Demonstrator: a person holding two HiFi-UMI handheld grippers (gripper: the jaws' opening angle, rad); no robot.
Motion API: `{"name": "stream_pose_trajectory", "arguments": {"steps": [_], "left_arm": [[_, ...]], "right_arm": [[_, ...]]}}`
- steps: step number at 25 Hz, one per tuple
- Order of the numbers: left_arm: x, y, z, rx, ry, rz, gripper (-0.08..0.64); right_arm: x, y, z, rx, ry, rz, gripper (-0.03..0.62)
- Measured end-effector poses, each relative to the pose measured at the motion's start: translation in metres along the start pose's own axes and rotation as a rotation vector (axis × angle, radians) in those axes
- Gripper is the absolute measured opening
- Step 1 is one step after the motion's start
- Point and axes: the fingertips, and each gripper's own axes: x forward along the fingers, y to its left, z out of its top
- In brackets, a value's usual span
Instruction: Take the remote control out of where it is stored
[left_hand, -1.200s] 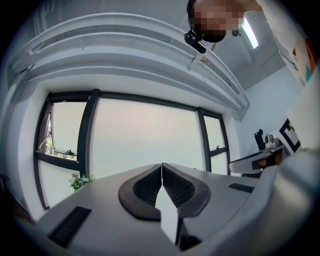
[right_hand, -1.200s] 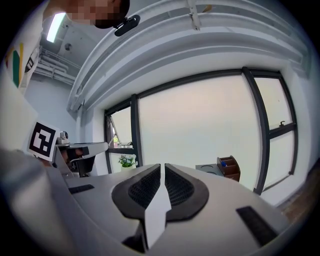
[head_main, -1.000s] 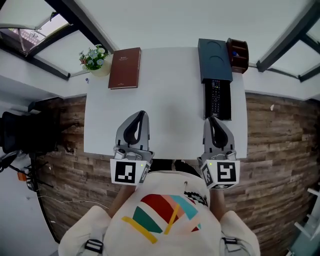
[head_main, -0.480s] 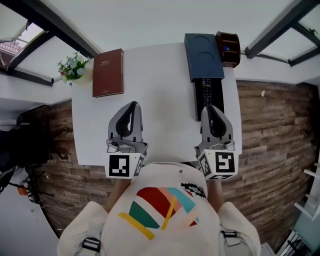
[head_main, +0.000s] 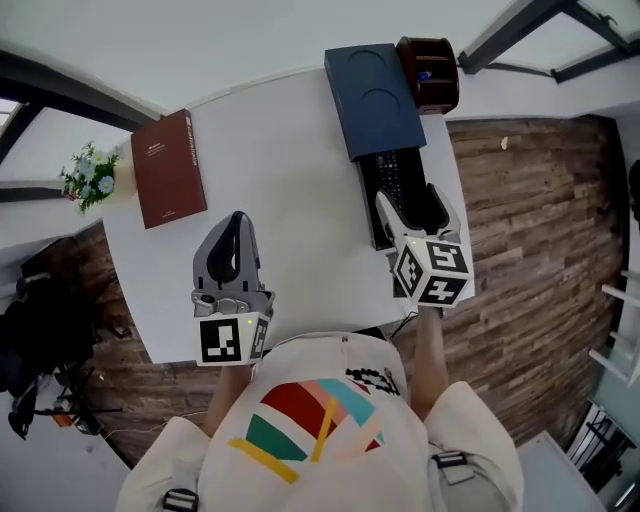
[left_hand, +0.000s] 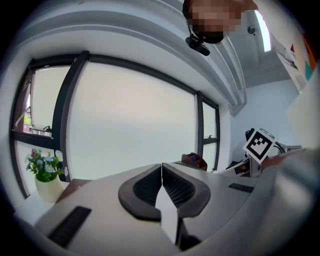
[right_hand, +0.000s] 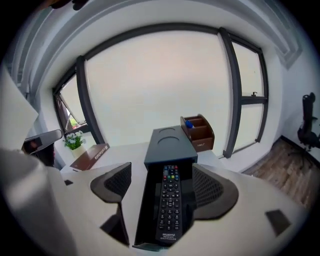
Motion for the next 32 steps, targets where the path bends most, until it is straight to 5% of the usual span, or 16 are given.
{"name": "stream_pose_trajectory", "arguments": {"steps": [8, 14, 32], "left_arm": [[0.04, 0.011, -0.04, -0.036, 0.107, -0.018, 0.009], [0.053, 0.025, -0.056, -0.042, 0.141, -0.016, 0.009], [0.061, 0.037, -0.075, -0.093, 0.171, -0.018, 0.009]], "right_arm": [[0.05, -0.021, -0.039, 0.109, 0.224, -0.049, 0.38], [0.077, -0.025, -0.055, 0.011, 0.323, -0.115, 0.365], [0.096, -0.033, -0.071, -0.001, 0.346, -0.155, 0.362]]}}
